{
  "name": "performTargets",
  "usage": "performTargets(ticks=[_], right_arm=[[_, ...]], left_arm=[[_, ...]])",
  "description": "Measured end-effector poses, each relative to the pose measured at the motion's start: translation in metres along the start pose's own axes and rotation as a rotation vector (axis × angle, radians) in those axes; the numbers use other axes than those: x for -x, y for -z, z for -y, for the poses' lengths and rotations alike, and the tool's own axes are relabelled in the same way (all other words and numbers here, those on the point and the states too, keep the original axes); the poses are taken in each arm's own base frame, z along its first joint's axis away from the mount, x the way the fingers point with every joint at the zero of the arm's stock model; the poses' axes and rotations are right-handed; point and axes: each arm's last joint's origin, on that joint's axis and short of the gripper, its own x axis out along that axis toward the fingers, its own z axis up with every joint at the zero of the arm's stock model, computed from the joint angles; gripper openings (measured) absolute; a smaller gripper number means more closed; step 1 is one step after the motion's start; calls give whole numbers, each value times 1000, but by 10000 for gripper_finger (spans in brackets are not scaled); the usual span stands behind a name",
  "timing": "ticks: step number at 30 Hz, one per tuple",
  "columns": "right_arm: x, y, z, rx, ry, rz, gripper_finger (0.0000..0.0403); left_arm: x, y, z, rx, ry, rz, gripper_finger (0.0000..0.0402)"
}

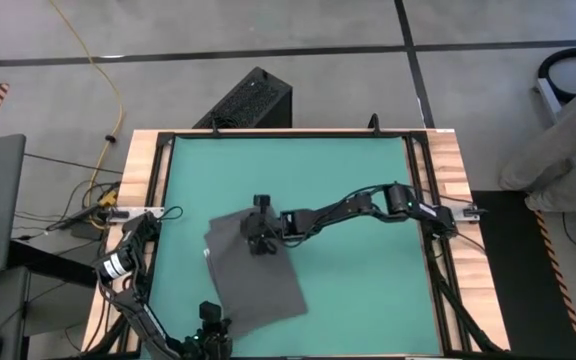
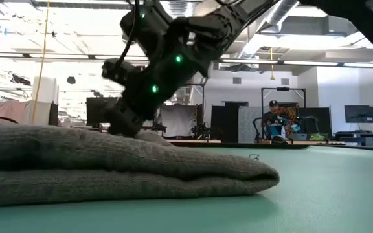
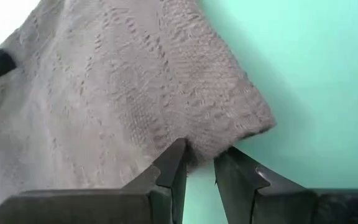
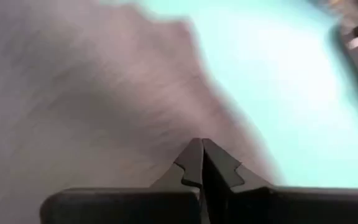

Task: Roll towel
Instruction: Roll the gray towel

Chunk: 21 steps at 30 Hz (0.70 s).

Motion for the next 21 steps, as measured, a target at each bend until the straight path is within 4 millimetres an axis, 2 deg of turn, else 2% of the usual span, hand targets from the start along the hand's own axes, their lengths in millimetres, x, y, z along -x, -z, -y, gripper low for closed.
performTargets(ticks=[5,9,13,17,19,21], right_arm=[[23,-18,3,45,88,12,23],[68,-43,-2,99,-52,39,29],[136,-56,-33,203,-219,-12,43],[208,-57,-64,255,-327,-78,67],[229,-56,-82,266,-351,-61,83],[238,-55,-103,286,-366,-23,99]], left_arm=[[0,-1,-1,-27,-25,23,69],[0,0,-4,-32,-65,36,69],[0,3,-7,-20,-86,9,69],[0,3,-6,-32,-48,-35,83],[-2,2,-6,-25,-29,-50,99],[-3,0,-4,-23,4,-61,118]])
